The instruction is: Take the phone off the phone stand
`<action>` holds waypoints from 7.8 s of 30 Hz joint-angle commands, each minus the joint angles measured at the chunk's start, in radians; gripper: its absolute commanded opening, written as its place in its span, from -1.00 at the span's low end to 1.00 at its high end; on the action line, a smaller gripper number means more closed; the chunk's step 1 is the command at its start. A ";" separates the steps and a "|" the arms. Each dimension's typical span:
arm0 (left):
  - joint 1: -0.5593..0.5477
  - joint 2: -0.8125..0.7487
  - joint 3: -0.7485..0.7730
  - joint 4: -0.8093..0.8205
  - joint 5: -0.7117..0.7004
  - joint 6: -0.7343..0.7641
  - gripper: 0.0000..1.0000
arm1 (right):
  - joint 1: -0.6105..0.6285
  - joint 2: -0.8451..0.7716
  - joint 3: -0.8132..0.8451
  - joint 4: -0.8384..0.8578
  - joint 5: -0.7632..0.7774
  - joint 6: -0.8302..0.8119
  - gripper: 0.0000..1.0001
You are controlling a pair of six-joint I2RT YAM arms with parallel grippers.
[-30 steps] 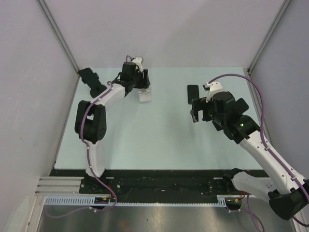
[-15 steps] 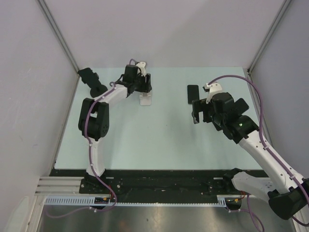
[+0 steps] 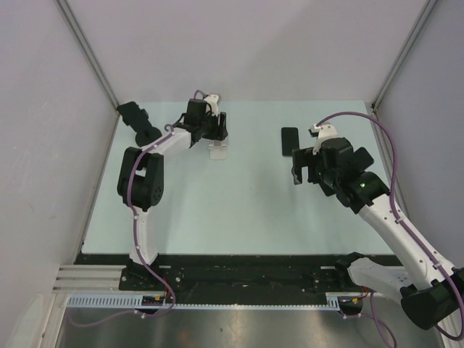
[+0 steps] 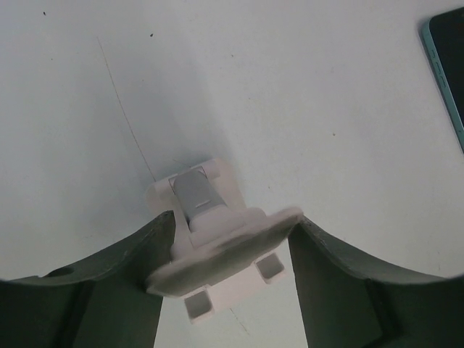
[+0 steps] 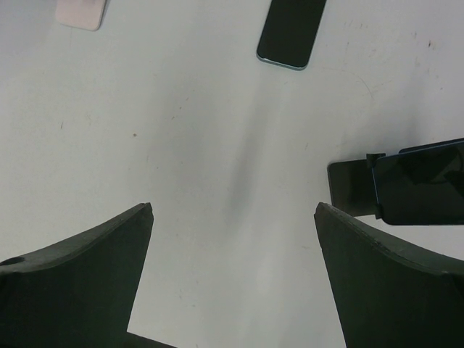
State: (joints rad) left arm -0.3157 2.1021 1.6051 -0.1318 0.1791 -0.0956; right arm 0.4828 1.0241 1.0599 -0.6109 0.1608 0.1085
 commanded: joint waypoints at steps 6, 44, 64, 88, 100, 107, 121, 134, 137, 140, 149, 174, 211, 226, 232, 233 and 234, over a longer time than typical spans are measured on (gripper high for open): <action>0.001 -0.100 -0.030 0.009 -0.012 0.043 1.00 | -0.049 -0.088 -0.003 -0.049 0.095 0.062 0.99; -0.356 -1.260 -0.872 -0.057 -0.313 0.016 1.00 | -0.406 0.205 0.022 -0.006 0.655 0.717 0.99; -0.428 -1.301 -0.896 -0.055 -0.388 0.056 1.00 | -0.394 0.407 0.104 0.037 0.741 0.747 1.00; -0.511 -1.353 -0.913 -0.055 -0.414 0.069 1.00 | -0.345 0.643 0.222 -0.168 0.835 0.922 0.84; -0.520 -1.349 -0.916 -0.055 -0.415 0.073 1.00 | -0.323 0.588 0.222 -0.167 0.836 0.902 -0.16; -0.525 -1.341 -0.918 -0.054 -0.418 0.074 1.00 | -0.311 0.505 0.222 -0.107 0.818 0.769 -0.59; -0.528 -1.314 -0.906 -0.057 -0.440 0.083 1.00 | -0.244 0.301 0.227 0.212 0.499 0.203 -0.78; -0.333 -1.262 -0.887 -0.058 -0.452 0.060 1.00 | -0.248 0.661 0.636 0.033 0.143 -0.185 -0.75; -0.304 -1.246 -0.892 -0.057 -0.500 0.062 1.00 | -0.259 0.813 0.730 -0.024 0.141 -0.227 -0.84; -0.280 -1.222 -0.904 -0.051 -0.561 0.063 1.00 | -0.282 0.951 0.840 -0.061 0.122 -0.237 -0.87; -0.232 -1.111 -0.926 0.009 -0.615 0.065 1.00 | -0.355 1.221 1.078 -0.115 -0.010 -0.254 -0.83; -0.201 -1.001 -0.904 0.032 -0.595 0.046 1.00 | -0.421 1.466 1.198 -0.118 -0.173 -0.122 0.27; -0.203 -1.028 -0.892 0.032 -0.544 0.039 1.00 | -0.592 1.297 0.848 0.165 -0.515 0.177 0.06; -0.203 -1.045 -0.890 0.032 -0.532 0.036 1.00 | -0.564 1.332 0.845 0.126 -0.449 0.149 -0.13; -0.201 -1.056 -0.889 0.034 -0.526 0.033 1.00 | -0.538 1.329 0.844 0.115 -0.452 0.135 -0.17; -0.201 -1.056 -0.889 0.032 -0.521 0.033 1.00 | -0.536 1.329 0.842 0.117 -0.451 0.140 -0.17; -0.203 -1.059 -0.889 0.034 -0.521 0.031 0.99 | -0.532 1.328 0.842 0.119 -0.451 0.140 -0.17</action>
State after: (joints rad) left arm -0.5240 1.0763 0.6827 -0.1352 -0.3588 -0.0532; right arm -0.0753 2.3547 1.8999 -0.4747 -0.2943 0.2577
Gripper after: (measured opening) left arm 0.996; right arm 0.416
